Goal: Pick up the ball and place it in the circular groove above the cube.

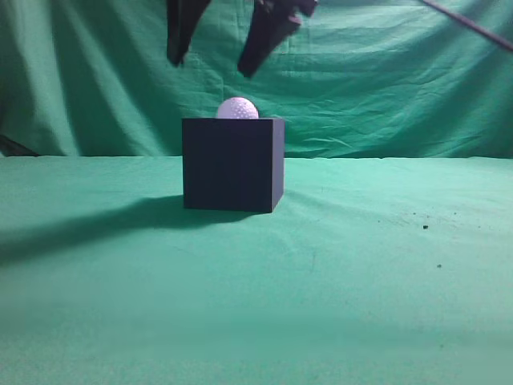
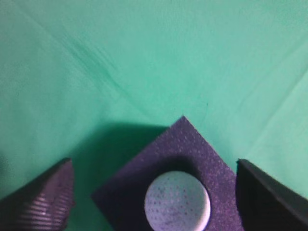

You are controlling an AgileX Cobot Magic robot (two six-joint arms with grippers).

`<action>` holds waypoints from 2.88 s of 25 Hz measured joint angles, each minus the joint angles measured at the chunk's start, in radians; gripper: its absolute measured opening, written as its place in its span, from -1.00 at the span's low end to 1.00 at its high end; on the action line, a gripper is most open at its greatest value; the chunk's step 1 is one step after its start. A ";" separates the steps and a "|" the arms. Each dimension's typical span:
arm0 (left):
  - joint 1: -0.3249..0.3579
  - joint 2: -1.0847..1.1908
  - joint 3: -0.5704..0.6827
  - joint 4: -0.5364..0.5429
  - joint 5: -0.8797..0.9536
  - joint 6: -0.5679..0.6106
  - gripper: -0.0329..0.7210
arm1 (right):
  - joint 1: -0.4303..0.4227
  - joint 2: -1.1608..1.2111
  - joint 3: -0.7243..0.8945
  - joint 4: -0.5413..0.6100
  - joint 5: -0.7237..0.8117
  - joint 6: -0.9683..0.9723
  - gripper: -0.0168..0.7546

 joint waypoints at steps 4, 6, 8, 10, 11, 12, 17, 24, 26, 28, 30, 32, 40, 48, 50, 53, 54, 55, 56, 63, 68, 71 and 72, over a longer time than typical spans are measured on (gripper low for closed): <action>0.000 0.000 0.000 0.000 0.000 0.000 -0.91 | 0.000 -0.030 -0.090 -0.002 0.119 0.000 0.41; 0.000 0.000 0.000 0.000 0.000 0.000 -0.91 | 0.000 -0.044 -0.127 -0.015 0.191 0.010 0.41; 0.000 0.000 0.000 0.000 0.000 0.000 -0.91 | 0.000 -0.059 -0.153 -0.046 0.271 0.064 0.22; 0.000 0.000 0.000 0.000 0.000 0.000 -0.91 | 0.000 -0.077 -0.160 -0.096 0.333 0.123 -0.10; 0.000 0.000 0.000 0.000 0.000 0.000 -0.91 | 0.000 -0.090 -0.160 -0.118 0.365 0.150 -0.27; 0.000 0.000 0.000 0.000 0.000 0.000 -0.91 | 0.000 -0.100 -0.160 -0.141 0.393 0.168 -0.46; 0.000 0.000 0.000 0.000 0.000 0.000 -0.91 | 0.000 -0.188 -0.156 -0.224 0.447 0.237 -0.96; 0.000 0.000 0.000 0.000 0.000 0.000 -0.91 | 0.000 -0.495 0.056 -0.267 0.449 0.291 -0.96; 0.000 0.000 0.000 0.000 0.000 0.000 -0.91 | 0.000 -0.605 0.168 -0.289 0.452 0.298 -0.96; 0.000 0.000 0.000 0.000 0.000 0.000 -0.91 | 0.000 -0.708 0.278 -0.298 0.439 0.306 -0.96; 0.000 0.000 0.000 0.000 0.000 0.000 -0.91 | 0.000 -0.824 0.396 -0.299 0.394 0.318 -0.96; 0.000 0.000 0.000 0.000 0.000 0.000 -0.91 | 0.000 -0.928 0.498 -0.295 0.331 0.323 -0.96; 0.000 0.000 0.000 0.000 0.000 0.000 -0.91 | 0.000 -1.301 0.786 -0.270 0.237 0.334 -0.96; 0.000 0.000 0.000 0.000 0.000 0.000 -0.91 | 0.000 -1.428 0.807 -0.305 0.350 0.331 -0.96; 0.000 0.000 0.000 0.000 0.000 0.000 -0.91 | 0.000 -1.434 0.814 -0.327 0.336 0.331 -0.96; 0.000 0.000 0.000 0.000 0.000 0.000 -0.91 | -0.026 -1.479 0.867 -0.341 0.226 0.327 -0.96; 0.000 0.000 0.000 0.000 0.000 0.000 -0.91 | -0.051 -1.505 0.901 -0.343 0.169 0.325 -0.96; 0.000 0.000 0.000 0.000 0.000 0.000 -0.91 | -0.083 -1.535 0.940 -0.347 0.118 0.323 -0.96; 0.000 0.000 0.000 0.000 0.000 0.000 -0.91 | -0.114 -1.562 0.977 -0.349 0.051 0.321 -0.96; 0.000 0.000 0.000 0.000 0.000 0.000 -0.91 | -0.392 -1.795 1.341 -0.346 -0.355 0.319 -0.96; 0.000 0.000 0.000 0.000 0.000 0.000 -0.91 | -0.518 -1.930 1.553 -0.275 -0.477 0.319 -0.96; 0.000 0.000 0.000 0.000 0.000 0.000 -0.91 | -0.561 -1.961 1.638 -0.234 -0.493 0.319 -0.96; 0.000 0.000 0.000 0.000 0.000 0.000 -0.91 | -0.575 -1.964 1.663 -0.223 -0.494 0.319 -0.96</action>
